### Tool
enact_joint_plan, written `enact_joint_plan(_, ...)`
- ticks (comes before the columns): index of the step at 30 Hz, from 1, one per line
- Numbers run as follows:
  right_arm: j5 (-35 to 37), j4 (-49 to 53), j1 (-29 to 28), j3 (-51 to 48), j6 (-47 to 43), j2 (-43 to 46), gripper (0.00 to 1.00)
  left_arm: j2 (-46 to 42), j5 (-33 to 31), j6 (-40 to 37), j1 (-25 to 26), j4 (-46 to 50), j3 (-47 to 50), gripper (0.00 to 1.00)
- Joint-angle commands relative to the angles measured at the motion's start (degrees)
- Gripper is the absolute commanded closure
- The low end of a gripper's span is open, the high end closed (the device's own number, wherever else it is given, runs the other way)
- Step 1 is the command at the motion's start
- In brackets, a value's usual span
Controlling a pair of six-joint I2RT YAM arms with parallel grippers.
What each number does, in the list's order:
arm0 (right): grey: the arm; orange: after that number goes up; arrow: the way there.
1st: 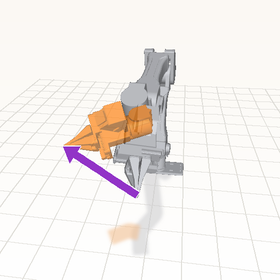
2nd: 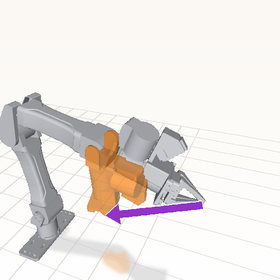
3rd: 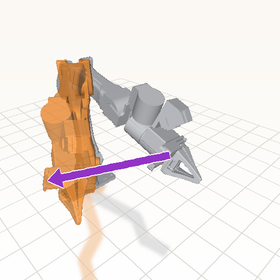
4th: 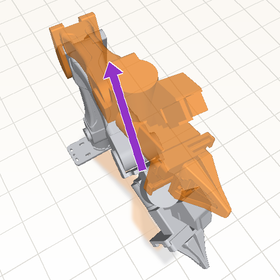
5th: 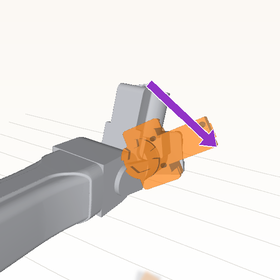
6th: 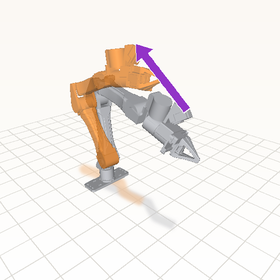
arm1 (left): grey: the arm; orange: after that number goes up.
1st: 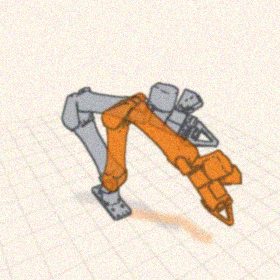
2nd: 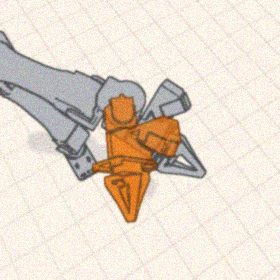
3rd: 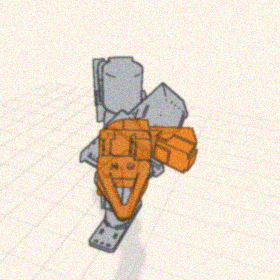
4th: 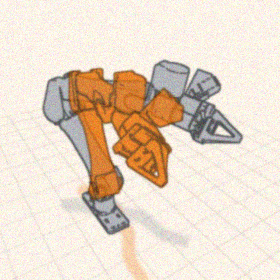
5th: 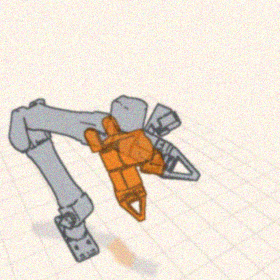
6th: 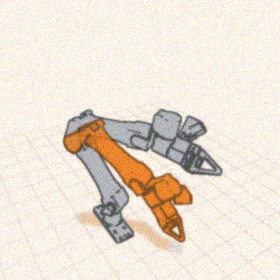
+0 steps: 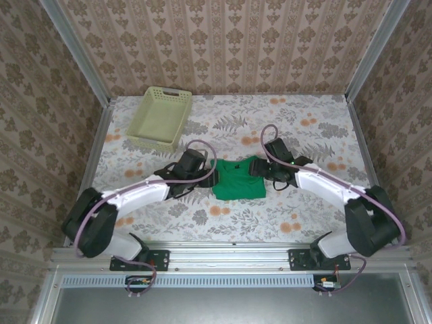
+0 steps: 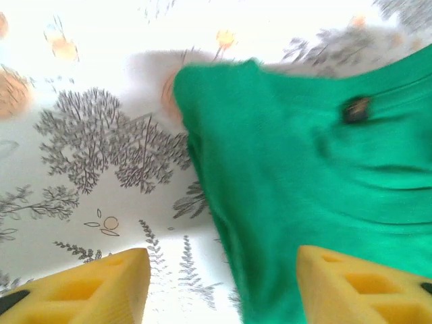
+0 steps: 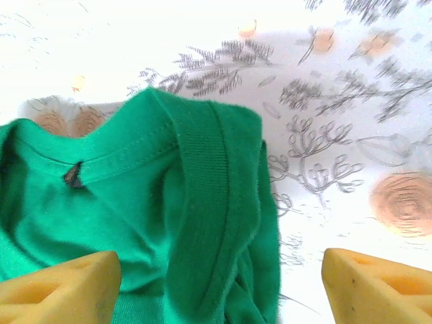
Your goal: Fold the inside-out t-shirt
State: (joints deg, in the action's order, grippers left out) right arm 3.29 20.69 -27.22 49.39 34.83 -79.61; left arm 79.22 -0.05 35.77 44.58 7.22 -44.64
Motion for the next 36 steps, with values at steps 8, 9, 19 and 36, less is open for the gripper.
enact_joint_plan(8,13.26,15.25,-17.66,8.17,4.94,-0.64,0.1,-15.74,-8.13,6.32,-0.95,6.74,5.62,0.31)
enact_joint_plan(9,13.27,15.66,-19.05,9.47,6.27,-3.81,0.1,-17.41,-7.62,6.53,-2.97,7.16,6.79,0.3)
enact_joint_plan(19,12.04,16.48,-6.75,18.93,-0.8,-25.1,0.06,-28.87,-2.55,3.21,-17.37,13.01,9.93,0.24)
enact_joint_plan(36,14.0,25.55,30.98,59.23,-34.86,-51.99,0.05,-29.27,-4.61,-7.72,-29.5,12.66,9.04,0.04)
